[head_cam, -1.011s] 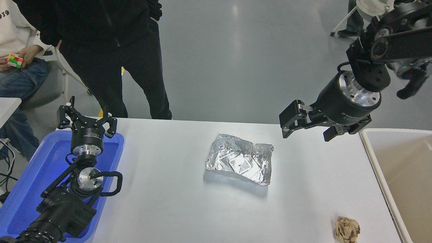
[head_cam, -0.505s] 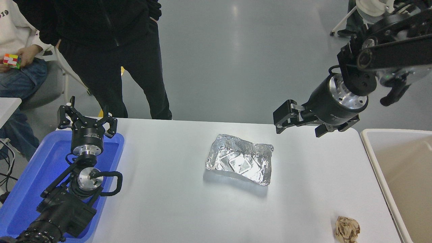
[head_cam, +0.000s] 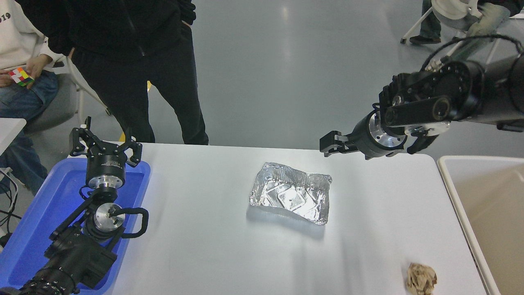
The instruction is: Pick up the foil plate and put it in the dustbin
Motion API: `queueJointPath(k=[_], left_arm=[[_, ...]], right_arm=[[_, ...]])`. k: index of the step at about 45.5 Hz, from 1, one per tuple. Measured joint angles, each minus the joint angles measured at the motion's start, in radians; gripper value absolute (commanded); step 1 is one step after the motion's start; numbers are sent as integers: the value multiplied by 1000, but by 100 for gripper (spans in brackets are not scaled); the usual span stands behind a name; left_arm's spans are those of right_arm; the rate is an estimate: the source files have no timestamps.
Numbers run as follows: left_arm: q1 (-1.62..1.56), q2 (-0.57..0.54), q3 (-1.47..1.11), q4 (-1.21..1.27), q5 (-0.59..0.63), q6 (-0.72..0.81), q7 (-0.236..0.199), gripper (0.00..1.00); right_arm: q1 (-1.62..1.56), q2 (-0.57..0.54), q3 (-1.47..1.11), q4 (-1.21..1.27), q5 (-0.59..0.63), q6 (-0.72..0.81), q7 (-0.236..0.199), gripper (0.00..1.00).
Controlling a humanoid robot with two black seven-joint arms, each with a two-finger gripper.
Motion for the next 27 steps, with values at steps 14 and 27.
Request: queueJointPath(k=[14,27], left_arm=[[0,0,0,0,0,0,0,99],[0,0,0,0,0,0,0,99]], right_arm=[[-155,37,27,-129,13,-45,0,100],[-318,45,41,-294,15,-54,0,100]])
